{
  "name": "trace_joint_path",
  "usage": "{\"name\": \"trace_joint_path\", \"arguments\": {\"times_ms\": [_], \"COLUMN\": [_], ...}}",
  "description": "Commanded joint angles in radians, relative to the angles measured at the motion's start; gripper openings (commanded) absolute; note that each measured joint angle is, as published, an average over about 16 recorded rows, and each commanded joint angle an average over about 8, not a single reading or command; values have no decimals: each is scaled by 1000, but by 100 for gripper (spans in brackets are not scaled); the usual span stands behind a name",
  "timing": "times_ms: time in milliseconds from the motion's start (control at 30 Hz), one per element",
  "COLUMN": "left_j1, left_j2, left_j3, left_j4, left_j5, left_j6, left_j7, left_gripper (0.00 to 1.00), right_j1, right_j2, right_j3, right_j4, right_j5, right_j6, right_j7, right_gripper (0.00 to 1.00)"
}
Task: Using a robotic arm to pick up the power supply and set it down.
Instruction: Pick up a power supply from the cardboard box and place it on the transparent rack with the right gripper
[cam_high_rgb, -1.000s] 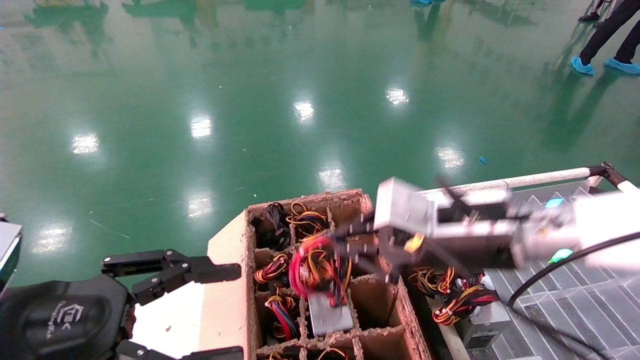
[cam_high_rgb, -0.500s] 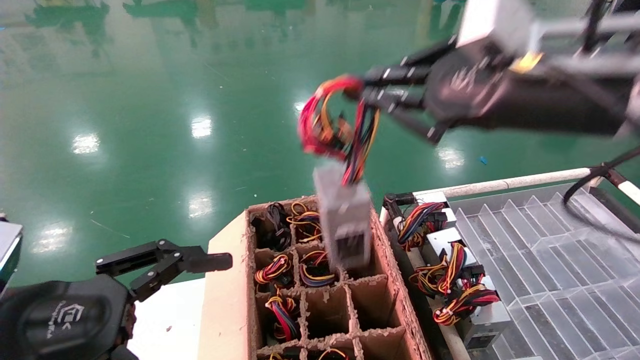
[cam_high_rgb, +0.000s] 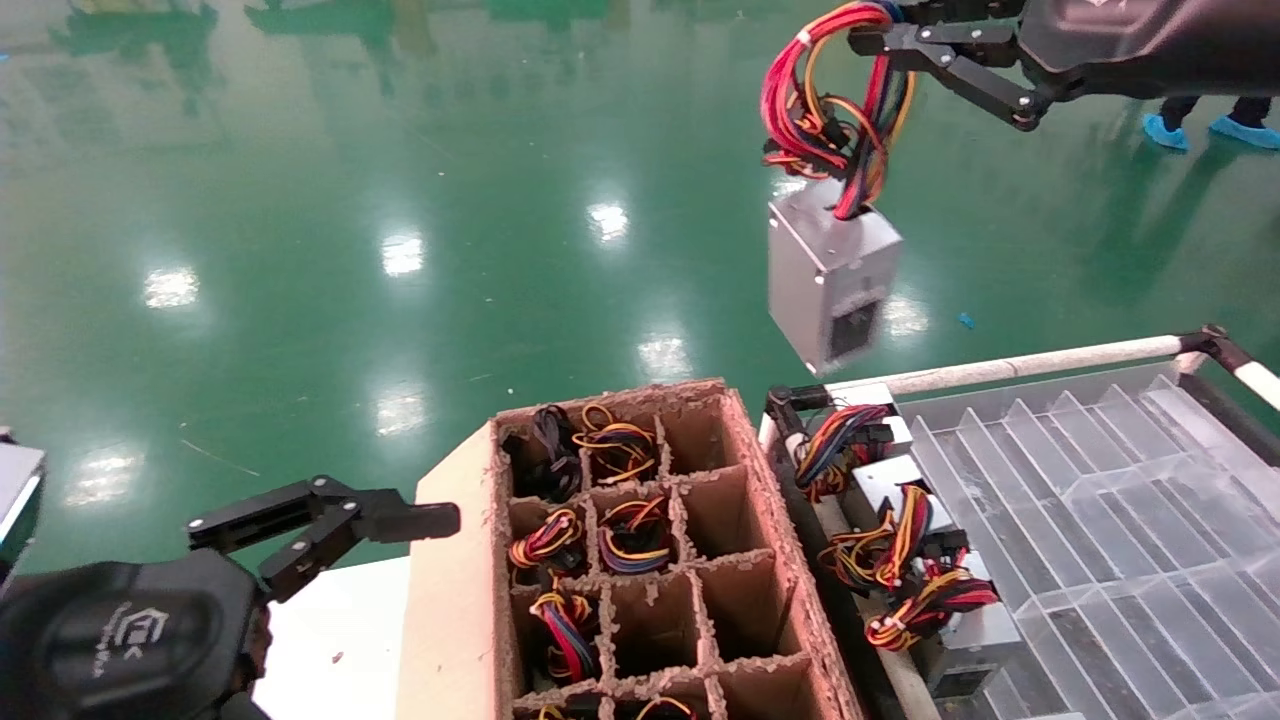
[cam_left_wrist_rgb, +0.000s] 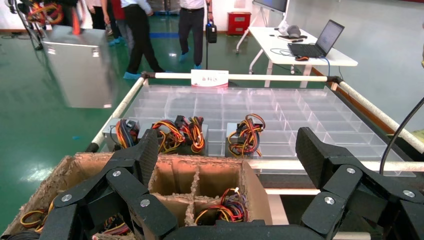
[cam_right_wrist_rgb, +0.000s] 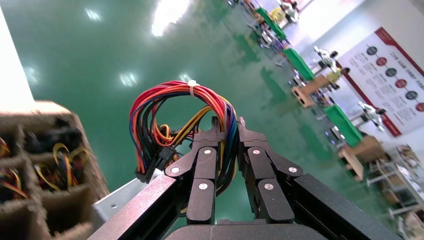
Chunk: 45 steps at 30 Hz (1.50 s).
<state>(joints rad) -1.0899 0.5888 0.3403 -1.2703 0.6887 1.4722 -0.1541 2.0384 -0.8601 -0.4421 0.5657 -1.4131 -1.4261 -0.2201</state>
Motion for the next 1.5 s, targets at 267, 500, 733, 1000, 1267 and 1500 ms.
{"name": "trace_joint_path", "arguments": {"times_ms": [267,500,733,1000,1267,1500], "left_j1": [0,0,0,0,0,0], "left_j2": [0,0,0,0,0,0], "left_j3": [0,0,0,1,1,1], "left_j4": [0,0,0,0,0,0], "left_j5": [0,0,0,0,0,-1], "left_j6": [0,0,0,0,0,0], "left_j7": [0,0,0,0,0,0], "left_gripper": [100,100,100,100,100,100], "right_j1": [63,67,59,31,-2,-26], "right_j2": [24,38,26,-2,-25,-42], "right_j3": [-28,-38,-45,-47,-40,-36], "right_j4": [-198,-312,-406,-486,-535,-560], "right_j5": [-71,-96,-113,-118,-108,-102], "right_j6": [15,48,111,174,193,220], "right_j7": [-143,-221,-292,-355,-383,-386], "right_gripper": [0,0,0,0,0,0]}}
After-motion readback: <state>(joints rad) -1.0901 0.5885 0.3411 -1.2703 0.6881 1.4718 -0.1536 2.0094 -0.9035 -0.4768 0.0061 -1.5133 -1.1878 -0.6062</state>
